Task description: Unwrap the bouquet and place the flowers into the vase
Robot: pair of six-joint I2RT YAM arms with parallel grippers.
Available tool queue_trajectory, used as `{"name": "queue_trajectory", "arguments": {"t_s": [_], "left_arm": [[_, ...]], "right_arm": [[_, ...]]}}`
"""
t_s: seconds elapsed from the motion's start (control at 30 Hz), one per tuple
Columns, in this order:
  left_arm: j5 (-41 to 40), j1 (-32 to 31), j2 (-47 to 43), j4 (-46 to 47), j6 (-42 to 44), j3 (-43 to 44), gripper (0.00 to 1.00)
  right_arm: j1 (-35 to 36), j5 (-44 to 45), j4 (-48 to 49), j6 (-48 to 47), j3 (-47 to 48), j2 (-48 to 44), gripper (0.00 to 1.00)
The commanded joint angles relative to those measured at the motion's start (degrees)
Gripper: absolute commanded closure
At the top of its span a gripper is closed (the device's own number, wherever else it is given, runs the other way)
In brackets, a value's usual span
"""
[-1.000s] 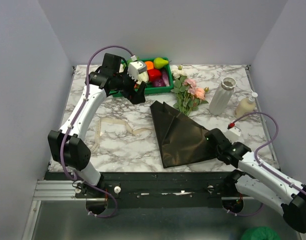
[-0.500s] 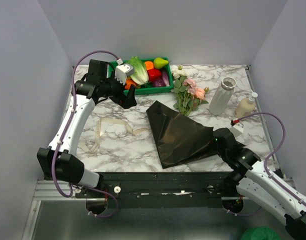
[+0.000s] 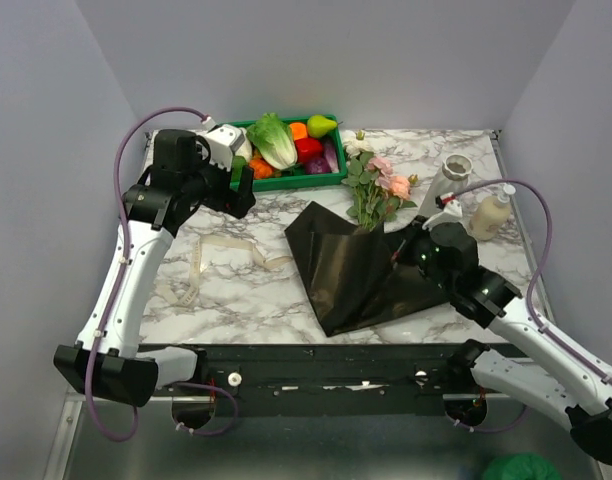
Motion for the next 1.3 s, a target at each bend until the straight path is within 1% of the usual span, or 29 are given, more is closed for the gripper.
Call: {"name": "queue_trajectory", "arguments": {"t_s": [0.0, 0.03, 0.1, 0.13, 0.2, 0.23, 0.3, 0.33, 0.37, 0.4, 0.43, 0.5, 0.53, 0.57, 0.6, 0.63, 0.67, 0.7, 0.73, 0.8, 0.83, 0.93, 1.13, 1.27], "left_arm": [[-7.3, 0.8, -2.1, 1.0, -3.6, 1.3, 0.01], [-6.9, 0.8, -1.9, 0.4, -3.3, 1.7, 0.01], [-6.8, 0.8, -1.8, -0.4, -3.1, 2.2, 0.01], [-6.8, 0.8, -1.7, -0.6, -3.0, 2.3, 0.01], [-7.3, 0.8, -2.1, -1.0, -3.1, 2.2, 0.01], [-7.4, 0.8, -2.3, -1.1, -3.0, 2.0, 0.01], [-7.3, 0.9, -3.5, -0.7, -2.8, 1.0, 0.01], [-7.4, 0.9, -3.9, -0.7, -2.4, 0.7, 0.01], [-7.5, 0.9, -4.2, -0.7, -2.1, 0.4, 0.01], [-7.6, 1.0, -4.5, -1.2, -1.8, 0.1, 0.01], [-7.8, 1.1, -4.5, -1.3, -1.2, 0.0, 0.01], [-7.8, 1.2, -4.9, -1.7, 0.2, -0.6, 0.01], [-7.5, 1.3, -5.0, -1.9, 0.6, -0.8, 0.01], [-6.6, 1.4, -5.1, -1.9, 1.4, -1.0, 0.01], [-6.1, 1.4, -5.4, -2.2, 1.6, -1.3, 0.01], [-5.8, 1.5, -5.4, -2.3, 1.7, -1.4, 0.01], [-5.3, 1.5, -5.5, -2.4, 1.8, -1.6, 0.01], [-4.1, 1.5, -5.4, -2.4, 2.1, -1.9, 0.01], [-3.8, 1.5, -5.5, -2.5, 2.2, -2.1, 0.01], [-3.2, 1.5, -5.4, -2.3, 2.5, -2.8, 0.01], [-3.2, 1.5, -5.1, -2.3, 2.6, -3.0, 0.01], [-2.6, 1.5, -4.6, -2.9, 3.3, -3.2, 0.01], [-1.8, 1.5, -3.8, -3.6, 3.9, -2.8, 0.01], [-1.2, 1.5, -3.3, -3.7, 3.9, -2.9, 0.01]], "right_arm": [[4.1, -10.8, 12.7, -6.7, 7.6, 6.6, 0.99], [5.2, -13.4, 15.8, -8.0, 8.9, 8.5, 0.99], [9.1, -15.2, 17.4, -9.0, 11.7, 12.7, 0.99], [10.4, -16.3, 18.9, -10.1, 15.1, 17.4, 0.99], [14.3, -16.7, 19.2, -10.7, 18.0, 22.0, 0.99], [15.6, -16.6, 19.8, -10.7, 20.1, 25.6, 0.99], [17.7, -16.8, 21.1, -10.4, 22.0, 29.3, 0.99], [19.3, -16.0, 20.6, -10.6, 23.1, 30.7, 0.99], [19.8, -14.8, 19.1, -10.7, 26.0, 32.5, 0.99], [19.8, -12.3, 17.2, -10.5, 27.1, 32.6, 0.96], [19.6, -3.3, 10.6, -9.6, 28.2, 32.4, 0.94], [18.0, 3.5, 4.5, -8.8, 28.3, 29.6, 0.71], [14.9, 6.4, 0.9, -7.4, 26.9, 28.0, 0.6], [13.3, 7.4, -0.7, -6.2, 25.2, 26.5, 0.37], [11.7, 8.2, -2.3, -5.0, 20.8, 22.7, 0.28], [9.3, 9.1, -4.4, -3.3, 18.6, 20.9, 0.22], [8.4, 9.9, -5.4, -2.3, 15.9, 18.7, 0.15], [7.7, 10.7, -6.2, -1.3, 13.6, 15.2, 0.12], [6.4, 11.4, -7.1, 1.0, 8.7, 13.3, 0.11], [4.9, 11.9, -8.4, 3.4, 5.1, 10.9, 0.1], [3.4, 12.6, -10.2, 6.4, 2.3, 9.7, 0.09], [1.9, 14.1, -12.9, 10.9, -0.5, 8.7, 0.09], [1.5, 21.0, -17.5, 20.1, -3.6, 7.6, 0.1], [1.1, 22.8, -16.3, 21.5, -6.5, 6.5, 0.09]]}}
